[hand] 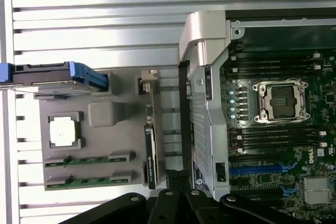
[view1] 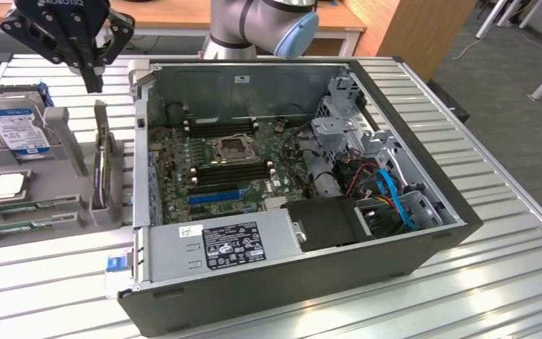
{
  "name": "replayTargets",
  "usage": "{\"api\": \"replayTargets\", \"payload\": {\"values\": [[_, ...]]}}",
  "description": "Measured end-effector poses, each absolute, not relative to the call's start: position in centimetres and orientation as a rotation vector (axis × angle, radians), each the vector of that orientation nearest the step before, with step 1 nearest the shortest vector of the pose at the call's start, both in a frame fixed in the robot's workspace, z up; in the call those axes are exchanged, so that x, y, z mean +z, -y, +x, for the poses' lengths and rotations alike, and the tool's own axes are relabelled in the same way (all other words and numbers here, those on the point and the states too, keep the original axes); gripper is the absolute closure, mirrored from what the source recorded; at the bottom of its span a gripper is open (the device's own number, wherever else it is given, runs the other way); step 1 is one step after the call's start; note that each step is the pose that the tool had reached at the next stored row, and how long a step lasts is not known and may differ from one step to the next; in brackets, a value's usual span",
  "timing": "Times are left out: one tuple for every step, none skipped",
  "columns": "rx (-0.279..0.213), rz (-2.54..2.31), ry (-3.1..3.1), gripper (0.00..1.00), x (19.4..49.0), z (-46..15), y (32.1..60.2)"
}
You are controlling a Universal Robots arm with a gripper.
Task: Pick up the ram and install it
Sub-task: 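Reach for the ram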
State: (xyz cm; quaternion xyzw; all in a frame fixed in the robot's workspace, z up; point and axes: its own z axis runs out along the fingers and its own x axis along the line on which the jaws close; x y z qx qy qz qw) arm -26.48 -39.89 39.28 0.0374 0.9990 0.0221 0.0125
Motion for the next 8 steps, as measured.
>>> {"api": "replayTargets", "payload": {"values": [[0.069, 0.117, -3.114, 0.9, 39.3, -26.7, 39.9], [0.069, 0.117, -3.114, 0.9, 39.3, -26.8, 39.9], [0.069, 0.117, -3.114, 0.9, 39.3, -27.0, 39.9], [0.069, 0.117, -3.114, 0.9, 39.3, -27.1, 39.9], [0.069, 0.117, -3.114, 0.9, 39.3, -27.3, 39.9], [0.069, 0.117, -3.114, 0.9, 39.3, -27.5, 39.9], [0.069, 0.117, -3.114, 0.9, 39.3, -27.7, 39.9], [0.069, 0.117, -3.114, 0.9, 39.3, -27.9, 39.9]]}}
